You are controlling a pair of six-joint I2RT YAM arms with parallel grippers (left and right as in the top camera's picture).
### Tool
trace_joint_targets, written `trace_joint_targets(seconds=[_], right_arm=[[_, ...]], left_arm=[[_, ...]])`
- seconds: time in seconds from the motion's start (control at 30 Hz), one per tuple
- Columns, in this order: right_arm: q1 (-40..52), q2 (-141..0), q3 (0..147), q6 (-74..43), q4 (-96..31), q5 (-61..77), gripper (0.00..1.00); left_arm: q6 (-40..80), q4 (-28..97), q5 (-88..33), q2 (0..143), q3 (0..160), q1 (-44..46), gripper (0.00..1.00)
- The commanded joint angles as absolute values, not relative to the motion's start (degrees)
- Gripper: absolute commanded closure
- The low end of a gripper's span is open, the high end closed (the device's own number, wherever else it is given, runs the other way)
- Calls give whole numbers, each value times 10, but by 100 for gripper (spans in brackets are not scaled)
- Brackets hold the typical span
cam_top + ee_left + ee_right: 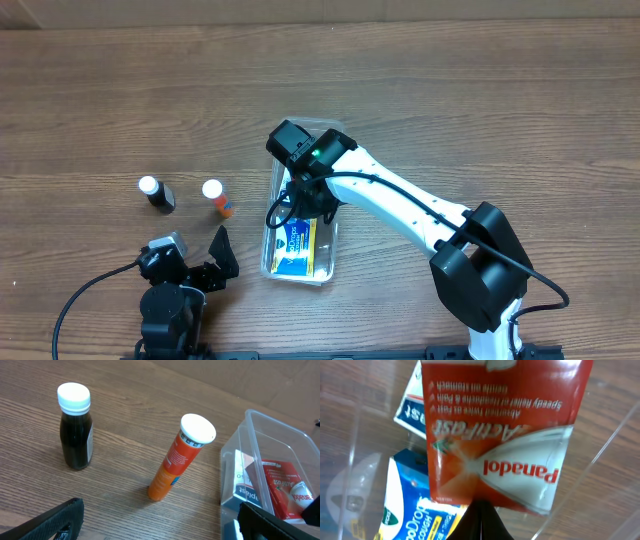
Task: Pack container
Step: 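Carry the Panadol box over the container and lower it in, then push the Panadol box down into the container's far end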
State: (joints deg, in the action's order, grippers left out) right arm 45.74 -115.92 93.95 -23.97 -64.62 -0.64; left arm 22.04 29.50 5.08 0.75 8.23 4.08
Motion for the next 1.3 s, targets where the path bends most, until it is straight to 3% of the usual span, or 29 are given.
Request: trace_joint_targets(seconds=[0.0, 0.1, 0.13, 0.17, 0.2, 0.37, 0.53, 0.8, 1.27], right_arm=[[448, -1157, 955, -220, -616, -62, 96], [437, -1157, 955, -220, -604, -139, 96], [433, -1157, 955, -209, -602, -141, 91], [429, -1157, 955, -205, -603, -141, 37], [429, -1157, 955, -199, -603, -140, 27], [429, -1157, 954, -187, -587, -131, 7], [429, -1157, 954, -187, -567, -69, 6], [429, -1158, 952, -297, -602, -64, 6], [433, -1159, 952, -300, -642, -107, 2]], left_arm=[[209, 295, 49, 3, 81, 38, 0], [210, 295, 48, 3, 81, 38, 0], [209, 295, 48, 3, 81, 38, 0], [210, 295, 48, 3, 81, 38, 0], [209, 295, 48, 3, 81, 38, 0], [209, 295, 48, 3, 81, 38, 0], [209, 295, 49, 3, 81, 38, 0], [209, 295, 48, 3, 81, 38, 0], [209, 295, 49, 3, 81, 38, 0]])
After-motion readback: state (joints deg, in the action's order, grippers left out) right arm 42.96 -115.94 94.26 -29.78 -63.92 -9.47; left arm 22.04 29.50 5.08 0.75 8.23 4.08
